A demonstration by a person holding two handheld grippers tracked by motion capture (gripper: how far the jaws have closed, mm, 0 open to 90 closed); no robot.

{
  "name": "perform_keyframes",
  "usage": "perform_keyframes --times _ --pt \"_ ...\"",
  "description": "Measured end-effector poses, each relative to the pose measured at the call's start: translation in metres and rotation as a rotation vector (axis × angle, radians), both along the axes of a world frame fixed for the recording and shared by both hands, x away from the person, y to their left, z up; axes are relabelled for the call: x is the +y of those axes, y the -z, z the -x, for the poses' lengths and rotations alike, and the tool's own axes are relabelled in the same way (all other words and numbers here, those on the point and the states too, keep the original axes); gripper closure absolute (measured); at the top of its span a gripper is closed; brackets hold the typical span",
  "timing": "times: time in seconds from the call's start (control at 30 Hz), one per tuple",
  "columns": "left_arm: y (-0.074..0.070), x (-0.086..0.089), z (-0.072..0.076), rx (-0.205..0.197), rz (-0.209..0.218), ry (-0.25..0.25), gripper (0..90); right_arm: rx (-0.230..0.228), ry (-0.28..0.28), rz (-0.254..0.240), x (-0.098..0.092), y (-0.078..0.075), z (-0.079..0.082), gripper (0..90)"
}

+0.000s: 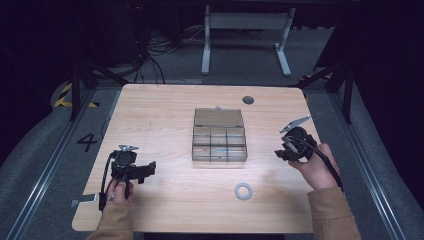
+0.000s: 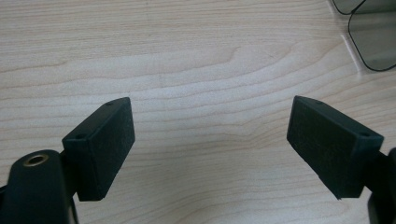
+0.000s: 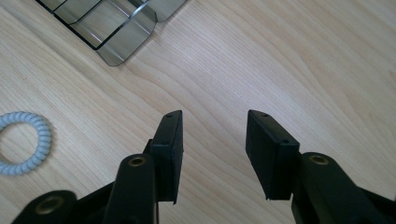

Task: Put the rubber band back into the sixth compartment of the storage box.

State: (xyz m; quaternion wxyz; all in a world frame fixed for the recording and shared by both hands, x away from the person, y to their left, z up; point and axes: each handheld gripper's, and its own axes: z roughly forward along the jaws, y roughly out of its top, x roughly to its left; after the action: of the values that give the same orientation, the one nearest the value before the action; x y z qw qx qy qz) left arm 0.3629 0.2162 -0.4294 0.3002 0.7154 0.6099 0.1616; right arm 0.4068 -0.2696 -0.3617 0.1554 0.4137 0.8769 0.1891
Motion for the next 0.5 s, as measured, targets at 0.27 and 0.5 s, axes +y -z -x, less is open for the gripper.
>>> perform_keyframes --times 0.27,0.5 --pt "0.0 -0.001 -0.002 0.002 -0.003 0.01 15.8 0.04 -0.072 -0.01 0.01 0.004 0.006 57.5" --pt "0.0 0.0 -0.002 0.0 0.002 0.007 15.8 0.062 -0.126 -0.006 0.023 -0.002 0.016 56.2"
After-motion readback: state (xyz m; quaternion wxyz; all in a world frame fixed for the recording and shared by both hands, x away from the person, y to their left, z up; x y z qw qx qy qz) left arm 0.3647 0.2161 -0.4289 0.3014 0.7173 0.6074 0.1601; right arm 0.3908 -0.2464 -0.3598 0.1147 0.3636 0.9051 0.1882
